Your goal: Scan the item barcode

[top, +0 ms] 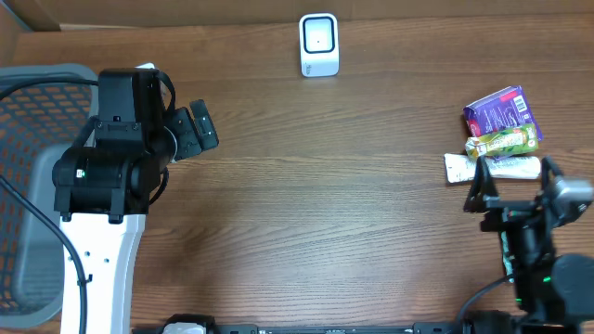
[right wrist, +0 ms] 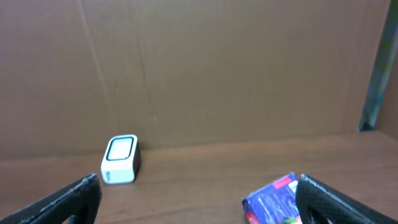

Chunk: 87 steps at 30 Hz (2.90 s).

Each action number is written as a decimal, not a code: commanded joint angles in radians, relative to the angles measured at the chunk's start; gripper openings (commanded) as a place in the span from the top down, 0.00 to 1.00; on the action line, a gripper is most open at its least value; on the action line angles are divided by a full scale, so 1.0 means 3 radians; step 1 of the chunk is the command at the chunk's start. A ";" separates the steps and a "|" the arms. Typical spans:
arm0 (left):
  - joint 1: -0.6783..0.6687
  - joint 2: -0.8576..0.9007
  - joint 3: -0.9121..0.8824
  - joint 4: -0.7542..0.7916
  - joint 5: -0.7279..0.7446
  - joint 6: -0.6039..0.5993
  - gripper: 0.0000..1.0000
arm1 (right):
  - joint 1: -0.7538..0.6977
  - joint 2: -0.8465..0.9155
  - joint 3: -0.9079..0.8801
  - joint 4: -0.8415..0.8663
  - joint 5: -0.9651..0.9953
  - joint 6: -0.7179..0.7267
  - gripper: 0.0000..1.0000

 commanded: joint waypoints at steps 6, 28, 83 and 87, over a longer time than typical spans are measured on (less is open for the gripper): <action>0.0006 0.0011 0.0025 -0.0001 -0.0041 -0.0033 0.01 | 0.0287 -0.0749 -0.1130 0.0562 0.0131 0.0038 0.00; 0.0006 0.0011 0.0025 0.0000 -0.0041 -0.0033 0.00 | 0.0533 -0.0973 -0.1573 0.0472 0.0202 0.0037 0.00; 0.0006 -0.3908 -0.4334 0.3545 0.0680 0.1815 0.00 | 0.0533 -0.0973 -0.1573 0.0472 0.0202 0.0037 0.00; 0.0006 -0.4121 -0.4726 0.3906 0.0676 0.1884 0.00 | 0.0533 -0.0973 -0.1573 0.0472 0.0202 0.0037 0.00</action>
